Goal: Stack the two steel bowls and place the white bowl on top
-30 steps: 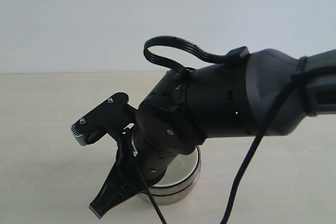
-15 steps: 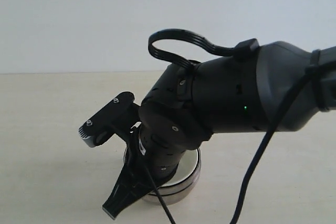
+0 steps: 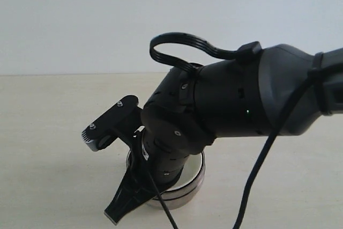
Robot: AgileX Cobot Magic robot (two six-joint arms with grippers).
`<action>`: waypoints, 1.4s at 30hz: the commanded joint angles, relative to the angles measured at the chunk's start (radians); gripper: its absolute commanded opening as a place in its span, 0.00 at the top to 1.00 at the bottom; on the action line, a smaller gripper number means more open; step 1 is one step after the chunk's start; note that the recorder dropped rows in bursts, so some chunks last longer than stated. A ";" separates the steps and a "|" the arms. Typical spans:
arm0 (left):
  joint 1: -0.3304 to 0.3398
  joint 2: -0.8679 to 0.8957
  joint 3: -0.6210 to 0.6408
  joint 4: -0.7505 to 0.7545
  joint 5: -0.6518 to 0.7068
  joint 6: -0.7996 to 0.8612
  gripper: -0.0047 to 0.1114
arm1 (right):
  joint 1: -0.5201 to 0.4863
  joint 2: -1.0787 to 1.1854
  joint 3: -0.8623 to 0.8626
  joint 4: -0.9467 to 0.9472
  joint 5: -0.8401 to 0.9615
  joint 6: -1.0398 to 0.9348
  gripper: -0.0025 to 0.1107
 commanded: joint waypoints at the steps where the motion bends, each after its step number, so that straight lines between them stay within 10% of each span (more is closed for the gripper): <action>1: 0.003 -0.003 0.004 -0.001 0.001 0.003 0.68 | 0.001 0.004 0.001 -0.018 0.000 0.003 0.98; 25: 0.003 -0.003 0.004 -0.001 0.001 0.003 0.68 | 0.001 -0.182 0.001 -0.218 0.058 0.137 0.98; 42: 0.003 -0.003 0.004 -0.001 0.001 0.003 0.68 | 0.001 -0.780 0.001 -0.266 0.253 0.149 0.98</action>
